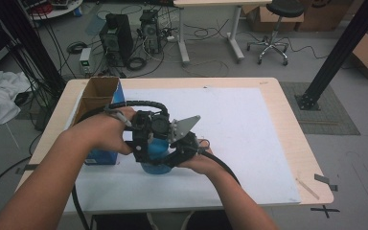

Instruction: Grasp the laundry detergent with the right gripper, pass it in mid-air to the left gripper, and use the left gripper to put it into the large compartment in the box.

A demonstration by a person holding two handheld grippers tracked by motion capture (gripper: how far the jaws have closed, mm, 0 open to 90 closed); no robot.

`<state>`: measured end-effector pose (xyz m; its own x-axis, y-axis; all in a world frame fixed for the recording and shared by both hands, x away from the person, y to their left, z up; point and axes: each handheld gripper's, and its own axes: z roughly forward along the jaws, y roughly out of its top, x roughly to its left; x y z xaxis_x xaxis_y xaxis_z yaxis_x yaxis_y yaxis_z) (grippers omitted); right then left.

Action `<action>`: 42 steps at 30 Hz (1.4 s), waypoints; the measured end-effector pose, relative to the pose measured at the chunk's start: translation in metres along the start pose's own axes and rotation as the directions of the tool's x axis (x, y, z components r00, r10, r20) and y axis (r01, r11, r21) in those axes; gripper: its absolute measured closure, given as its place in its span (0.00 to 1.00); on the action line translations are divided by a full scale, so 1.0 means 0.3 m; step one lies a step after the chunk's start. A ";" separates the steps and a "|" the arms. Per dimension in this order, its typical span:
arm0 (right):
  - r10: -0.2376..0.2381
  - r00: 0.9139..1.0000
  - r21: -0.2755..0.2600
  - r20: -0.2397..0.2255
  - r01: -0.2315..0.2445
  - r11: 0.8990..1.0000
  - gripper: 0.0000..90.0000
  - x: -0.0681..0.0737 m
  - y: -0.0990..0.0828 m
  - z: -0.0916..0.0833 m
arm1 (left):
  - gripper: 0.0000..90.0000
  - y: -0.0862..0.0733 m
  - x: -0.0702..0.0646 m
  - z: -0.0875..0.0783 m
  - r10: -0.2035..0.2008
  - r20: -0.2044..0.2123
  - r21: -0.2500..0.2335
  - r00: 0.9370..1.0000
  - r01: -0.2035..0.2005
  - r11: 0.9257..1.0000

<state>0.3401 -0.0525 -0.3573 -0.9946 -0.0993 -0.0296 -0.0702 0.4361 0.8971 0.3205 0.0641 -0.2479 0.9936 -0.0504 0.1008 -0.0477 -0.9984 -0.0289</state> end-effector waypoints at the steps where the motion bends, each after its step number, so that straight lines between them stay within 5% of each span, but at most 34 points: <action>1: -0.001 1.000 -0.004 0.017 0.001 1.000 0.52 0.001 0.002 0.005 | 0.19 0.000 -0.001 -0.001 0.002 -0.004 -0.002 1.000 -0.002 1.000; 42: -0.031 0.999 -0.006 0.031 0.031 1.000 0.52 -0.016 0.022 0.005 | 0.42 0.003 -0.007 -0.005 0.011 -0.043 0.018 0.999 -0.011 1.000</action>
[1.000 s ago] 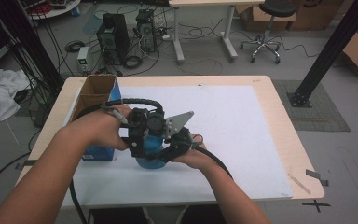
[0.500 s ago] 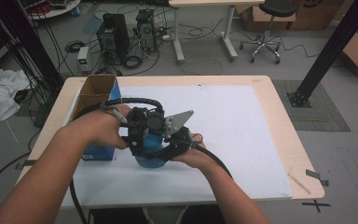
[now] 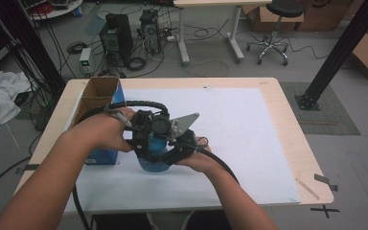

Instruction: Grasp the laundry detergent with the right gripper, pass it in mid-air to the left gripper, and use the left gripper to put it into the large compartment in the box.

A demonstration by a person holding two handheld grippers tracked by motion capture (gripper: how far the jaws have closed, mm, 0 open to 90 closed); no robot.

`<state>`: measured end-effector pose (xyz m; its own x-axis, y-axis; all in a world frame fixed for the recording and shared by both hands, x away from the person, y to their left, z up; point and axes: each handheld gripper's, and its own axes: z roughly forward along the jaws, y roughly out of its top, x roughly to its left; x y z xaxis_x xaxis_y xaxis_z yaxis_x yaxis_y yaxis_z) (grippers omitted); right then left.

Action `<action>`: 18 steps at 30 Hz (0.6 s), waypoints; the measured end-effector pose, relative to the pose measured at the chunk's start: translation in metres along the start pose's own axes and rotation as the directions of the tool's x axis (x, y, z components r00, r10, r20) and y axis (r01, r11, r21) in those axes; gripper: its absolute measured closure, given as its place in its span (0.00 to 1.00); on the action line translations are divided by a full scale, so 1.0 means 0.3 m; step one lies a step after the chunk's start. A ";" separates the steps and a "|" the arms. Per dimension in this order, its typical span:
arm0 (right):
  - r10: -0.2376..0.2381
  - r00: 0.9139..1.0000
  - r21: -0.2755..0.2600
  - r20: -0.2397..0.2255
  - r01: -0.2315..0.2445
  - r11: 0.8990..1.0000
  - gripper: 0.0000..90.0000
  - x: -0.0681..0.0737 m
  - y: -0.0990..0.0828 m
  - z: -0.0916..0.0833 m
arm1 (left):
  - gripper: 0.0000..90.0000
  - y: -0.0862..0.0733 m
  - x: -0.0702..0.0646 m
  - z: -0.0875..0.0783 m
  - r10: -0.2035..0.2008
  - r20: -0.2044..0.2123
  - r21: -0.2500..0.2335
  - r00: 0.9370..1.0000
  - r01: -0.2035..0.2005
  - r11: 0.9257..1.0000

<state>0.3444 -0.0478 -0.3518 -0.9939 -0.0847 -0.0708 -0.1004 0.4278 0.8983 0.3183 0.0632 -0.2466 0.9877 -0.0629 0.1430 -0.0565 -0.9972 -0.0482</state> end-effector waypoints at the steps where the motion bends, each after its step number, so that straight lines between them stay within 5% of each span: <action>1: -0.002 1.000 0.002 0.003 0.002 1.000 0.52 0.000 0.001 0.000 | 0.42 0.000 0.000 -0.001 -0.003 -0.002 0.001 1.000 0.003 1.000; 18: 0.006 1.000 -0.033 0.002 -0.006 0.999 0.49 0.007 0.014 -0.004 | 0.43 0.015 0.003 -0.025 -0.023 -0.007 0.044 1.000 0.023 0.999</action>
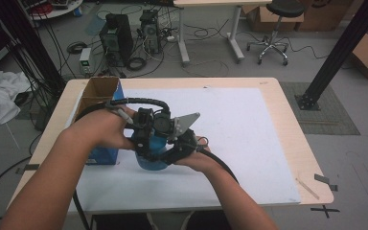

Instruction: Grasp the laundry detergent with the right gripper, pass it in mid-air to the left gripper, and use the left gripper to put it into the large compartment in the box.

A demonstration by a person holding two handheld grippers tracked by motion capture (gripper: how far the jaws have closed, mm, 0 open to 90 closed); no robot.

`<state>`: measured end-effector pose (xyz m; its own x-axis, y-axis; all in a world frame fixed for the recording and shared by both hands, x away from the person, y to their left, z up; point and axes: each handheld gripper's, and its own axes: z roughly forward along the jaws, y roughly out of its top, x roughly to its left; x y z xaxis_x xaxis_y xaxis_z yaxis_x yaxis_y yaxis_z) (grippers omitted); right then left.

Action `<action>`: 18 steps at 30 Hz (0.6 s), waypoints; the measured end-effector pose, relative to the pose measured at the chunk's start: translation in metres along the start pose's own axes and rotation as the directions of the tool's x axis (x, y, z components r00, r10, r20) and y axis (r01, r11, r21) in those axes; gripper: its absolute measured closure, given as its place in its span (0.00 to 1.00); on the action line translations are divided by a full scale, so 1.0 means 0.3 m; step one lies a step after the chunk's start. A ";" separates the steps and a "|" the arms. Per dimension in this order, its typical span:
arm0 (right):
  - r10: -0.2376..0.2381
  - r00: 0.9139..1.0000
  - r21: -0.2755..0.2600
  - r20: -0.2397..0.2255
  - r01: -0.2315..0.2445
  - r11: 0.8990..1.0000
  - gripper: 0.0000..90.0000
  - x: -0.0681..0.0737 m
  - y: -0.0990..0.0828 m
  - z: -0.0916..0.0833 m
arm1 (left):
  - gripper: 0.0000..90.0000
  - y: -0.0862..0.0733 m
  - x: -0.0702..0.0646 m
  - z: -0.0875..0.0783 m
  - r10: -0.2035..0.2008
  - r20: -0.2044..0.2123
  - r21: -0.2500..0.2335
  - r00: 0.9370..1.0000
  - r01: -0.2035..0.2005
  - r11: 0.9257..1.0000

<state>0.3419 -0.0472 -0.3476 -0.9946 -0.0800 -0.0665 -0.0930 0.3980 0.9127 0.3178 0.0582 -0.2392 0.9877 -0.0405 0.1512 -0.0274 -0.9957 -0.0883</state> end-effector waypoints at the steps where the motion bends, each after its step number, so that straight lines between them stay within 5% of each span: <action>1: 0.000 1.000 -0.002 0.007 0.000 1.000 0.49 0.000 0.000 -0.002 | 0.43 0.001 0.001 -0.002 -0.004 -0.003 -0.002 1.000 0.004 1.000; 9: 0.053 0.998 -0.023 0.022 -0.053 0.998 0.36 0.007 -0.013 -0.035 | 0.43 0.001 0.014 -0.019 -0.006 -0.007 -0.005 1.000 0.006 1.000; 18: 0.033 0.999 0.025 0.043 -0.035 0.999 0.23 -0.002 -0.011 -0.082 | 0.43 0.004 0.038 -0.033 -0.057 0.035 0.003 0.998 0.057 0.998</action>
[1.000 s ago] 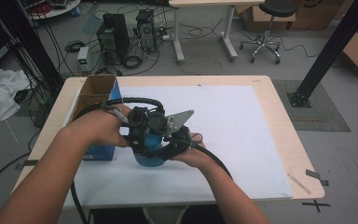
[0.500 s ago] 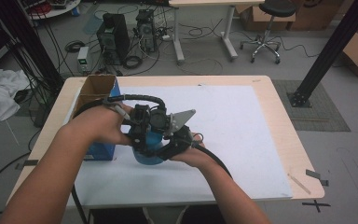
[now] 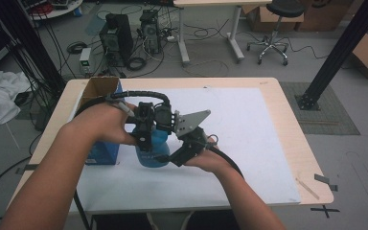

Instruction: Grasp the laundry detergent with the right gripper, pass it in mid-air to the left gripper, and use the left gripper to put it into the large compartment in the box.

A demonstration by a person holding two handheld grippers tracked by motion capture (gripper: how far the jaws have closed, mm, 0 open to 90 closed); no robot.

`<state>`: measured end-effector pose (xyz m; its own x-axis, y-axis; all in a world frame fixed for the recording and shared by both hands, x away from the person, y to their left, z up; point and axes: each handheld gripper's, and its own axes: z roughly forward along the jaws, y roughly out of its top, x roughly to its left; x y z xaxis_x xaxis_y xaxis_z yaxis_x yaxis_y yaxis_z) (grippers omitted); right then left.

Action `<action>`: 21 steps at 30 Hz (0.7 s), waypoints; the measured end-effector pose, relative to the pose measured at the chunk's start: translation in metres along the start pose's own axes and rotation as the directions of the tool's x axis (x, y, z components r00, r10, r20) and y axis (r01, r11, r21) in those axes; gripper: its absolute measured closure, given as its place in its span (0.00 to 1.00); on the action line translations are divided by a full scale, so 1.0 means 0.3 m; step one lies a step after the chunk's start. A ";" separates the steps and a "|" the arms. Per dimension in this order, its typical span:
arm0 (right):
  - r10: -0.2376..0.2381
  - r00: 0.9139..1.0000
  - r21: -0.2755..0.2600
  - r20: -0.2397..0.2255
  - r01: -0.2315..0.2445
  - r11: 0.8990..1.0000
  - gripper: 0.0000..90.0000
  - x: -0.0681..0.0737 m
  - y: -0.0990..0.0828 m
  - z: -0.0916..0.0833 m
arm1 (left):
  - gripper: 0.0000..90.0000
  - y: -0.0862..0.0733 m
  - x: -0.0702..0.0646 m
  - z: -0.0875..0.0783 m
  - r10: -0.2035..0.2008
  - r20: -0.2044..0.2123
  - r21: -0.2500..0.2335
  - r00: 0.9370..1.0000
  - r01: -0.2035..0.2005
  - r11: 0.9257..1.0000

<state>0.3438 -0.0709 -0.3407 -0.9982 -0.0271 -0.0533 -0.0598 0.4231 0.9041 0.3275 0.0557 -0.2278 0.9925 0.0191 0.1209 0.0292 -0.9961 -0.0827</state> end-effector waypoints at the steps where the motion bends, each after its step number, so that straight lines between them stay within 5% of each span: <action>1: 0.001 1.000 0.012 0.006 -0.001 1.000 0.21 0.001 0.003 -0.006 | 0.43 -0.001 0.002 0.001 -0.007 0.008 -0.005 1.000 0.007 1.000; 11: 0.012 0.999 0.118 0.032 -0.016 0.993 0.04 -0.012 0.042 -0.086 | 0.43 0.005 0.027 -0.037 -0.051 0.040 0.014 0.998 0.050 0.999; 16: -0.005 0.999 0.210 0.037 -0.002 0.978 0.00 -0.014 0.068 -0.126 | 0.43 0.001 0.045 -0.069 -0.081 0.039 0.025 0.996 0.081 0.996; 21: -0.019 0.998 0.286 0.058 0.002 0.958 0.00 -0.026 0.080 -0.184 | 0.43 -0.021 0.076 -0.121 -0.141 0.073 0.017 0.987 0.140 0.990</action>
<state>0.3504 -0.1107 -0.2952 -0.9953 0.0176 -0.0951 -0.0594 0.6648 0.7447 0.3455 0.0594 -0.1887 0.9844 0.1658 0.0592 0.1703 -0.9820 -0.0820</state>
